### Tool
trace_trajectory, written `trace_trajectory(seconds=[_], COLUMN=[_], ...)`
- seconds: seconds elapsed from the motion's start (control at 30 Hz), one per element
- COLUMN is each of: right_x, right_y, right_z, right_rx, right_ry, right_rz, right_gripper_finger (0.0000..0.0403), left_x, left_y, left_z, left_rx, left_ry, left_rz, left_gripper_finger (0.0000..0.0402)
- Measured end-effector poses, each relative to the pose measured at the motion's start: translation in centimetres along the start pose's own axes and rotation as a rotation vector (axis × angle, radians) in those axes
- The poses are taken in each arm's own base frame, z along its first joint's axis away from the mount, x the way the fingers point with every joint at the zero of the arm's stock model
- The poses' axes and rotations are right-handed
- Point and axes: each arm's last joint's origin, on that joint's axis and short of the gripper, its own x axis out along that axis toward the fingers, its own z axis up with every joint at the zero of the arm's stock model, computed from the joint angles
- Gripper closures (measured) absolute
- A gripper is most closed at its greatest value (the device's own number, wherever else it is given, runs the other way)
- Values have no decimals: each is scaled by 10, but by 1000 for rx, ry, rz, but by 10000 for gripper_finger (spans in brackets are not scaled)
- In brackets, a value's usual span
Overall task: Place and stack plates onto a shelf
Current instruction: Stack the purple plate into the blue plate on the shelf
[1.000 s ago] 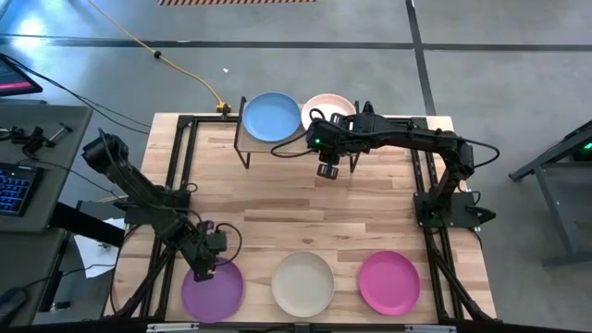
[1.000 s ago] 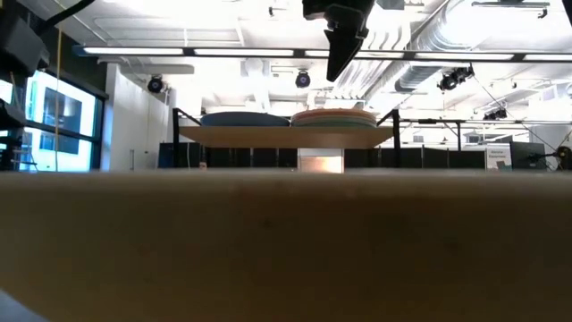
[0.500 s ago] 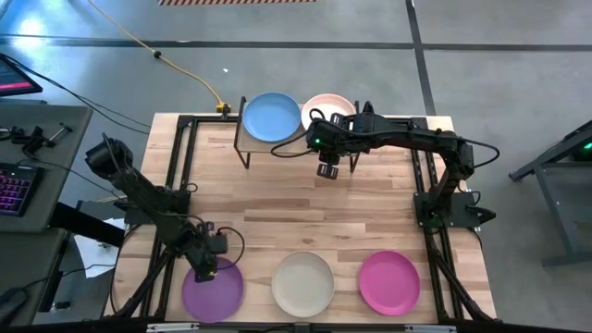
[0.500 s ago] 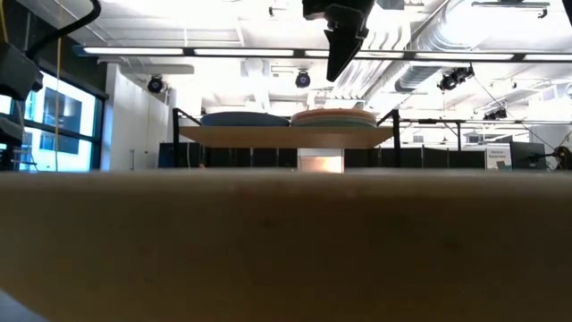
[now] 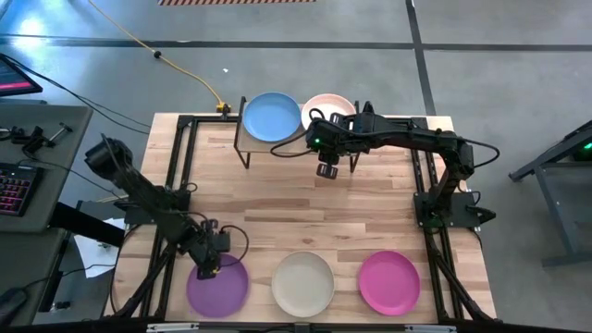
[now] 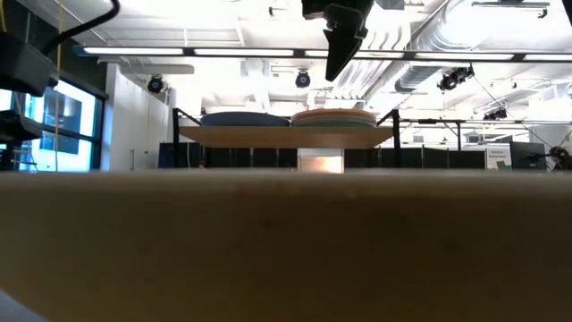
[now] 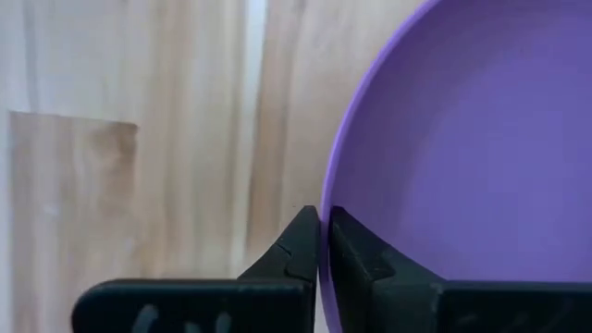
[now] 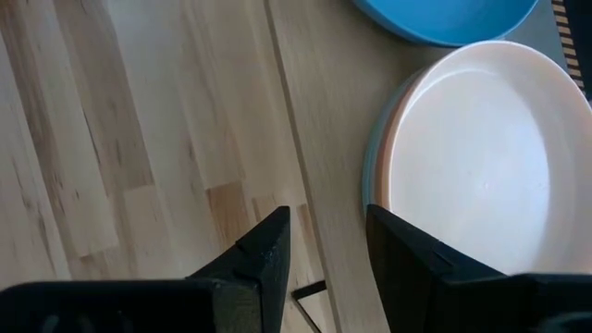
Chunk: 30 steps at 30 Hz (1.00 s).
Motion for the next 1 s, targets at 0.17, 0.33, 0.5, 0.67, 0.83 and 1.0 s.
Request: trace_trajectory(seconds=[0.17,0.33,0.5,0.67,0.83,1.0], right_x=[0,0,-3,-7,-10,-13], right_y=[0,2,11,21,31,40], right_z=[0,0,-1,-3,-6,-9], right_rx=[-14,-17,-46,-77,-100,-119], right_ry=[1,0,9,18,34,62], right_rz=[0,23,40,53,63,72], right_gripper_finger=[279,279,279,279,279,279], left_x=[-7,-21,-37,-62,-94,-126], left_y=[8,17,30,41,54,71], left_z=[7,11,13,19,33,49], left_rx=[-3,-10,-28,-40,-81,-155], left_ry=[-29,-68,-109,-178,-283,-378], left_rz=[-14,-32,-45,-40,13,90], left_gripper_finger=[400,401,401,401,401,402])
